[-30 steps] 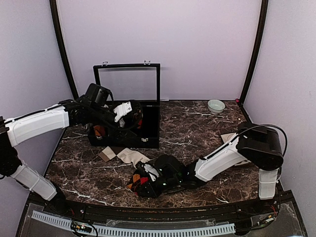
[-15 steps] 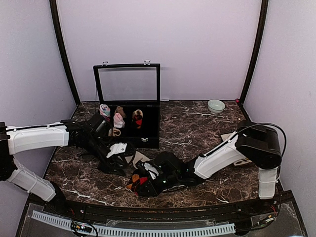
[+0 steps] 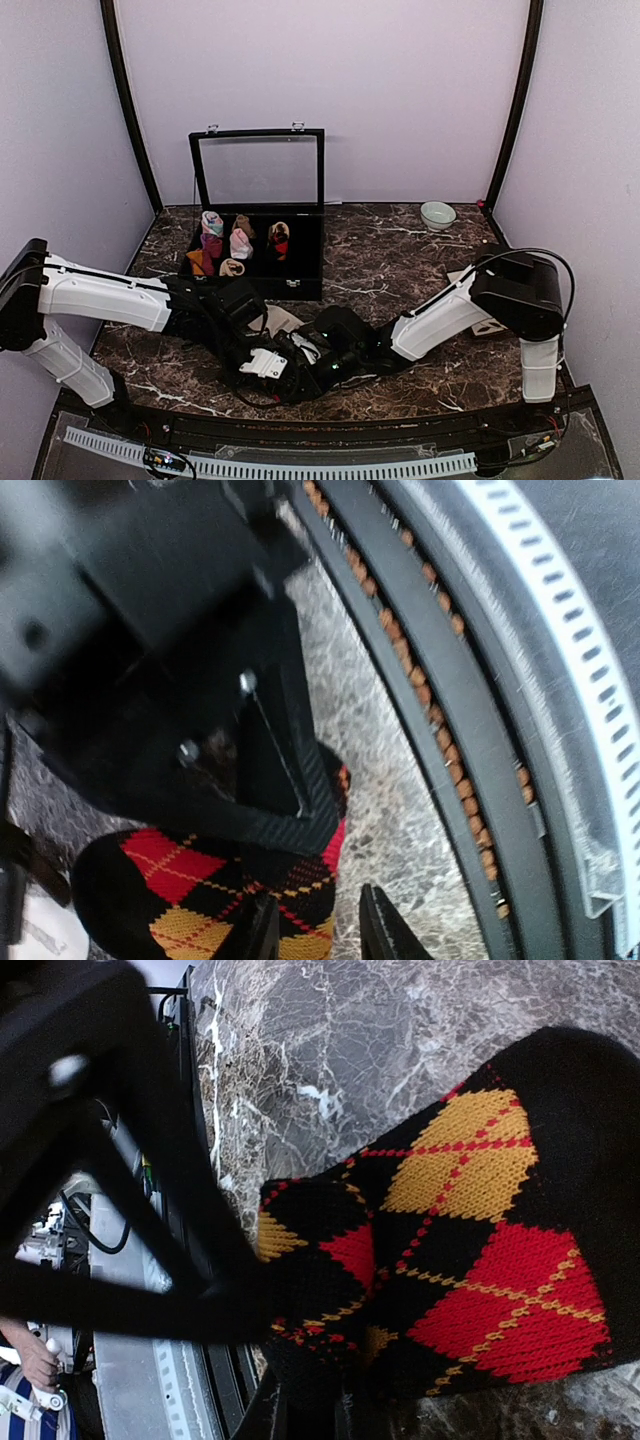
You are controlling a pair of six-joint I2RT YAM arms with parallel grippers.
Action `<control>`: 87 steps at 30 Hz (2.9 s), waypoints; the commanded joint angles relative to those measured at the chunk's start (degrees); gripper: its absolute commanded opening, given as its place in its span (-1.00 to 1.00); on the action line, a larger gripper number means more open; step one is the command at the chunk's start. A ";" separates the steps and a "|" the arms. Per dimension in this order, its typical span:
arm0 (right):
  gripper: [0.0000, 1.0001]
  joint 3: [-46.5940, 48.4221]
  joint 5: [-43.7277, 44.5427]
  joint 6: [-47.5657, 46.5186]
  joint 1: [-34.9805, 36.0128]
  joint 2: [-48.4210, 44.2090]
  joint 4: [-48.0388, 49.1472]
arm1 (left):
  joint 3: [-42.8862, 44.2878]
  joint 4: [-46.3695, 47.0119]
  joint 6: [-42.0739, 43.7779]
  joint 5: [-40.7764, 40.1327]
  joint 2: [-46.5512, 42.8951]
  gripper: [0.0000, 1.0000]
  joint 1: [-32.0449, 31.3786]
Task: Roll the socks
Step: Roll the sock at the center of the board.
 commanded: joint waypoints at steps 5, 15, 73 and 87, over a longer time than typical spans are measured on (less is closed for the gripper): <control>-1.00 -6.87 2.83 0.93 0.03 9.39 -29.15 | -5.04 7.02 2.31 -8.99 0.61 -0.48 -0.23; -0.52 -7.42 1.61 2.26 -0.45 8.28 -24.47 | -5.55 6.92 2.77 -11.61 4.07 -0.30 -2.27; 0.34 -19.51 40.66 -63.83 8.93 -14.56 23.86 | 3.19 -5.30 1.62 4.95 17.62 -0.54 12.03; 0.09 -10.79 38.90 -74.06 10.15 -7.17 19.74 | 4.80 -6.71 1.88 5.69 19.38 -0.54 12.43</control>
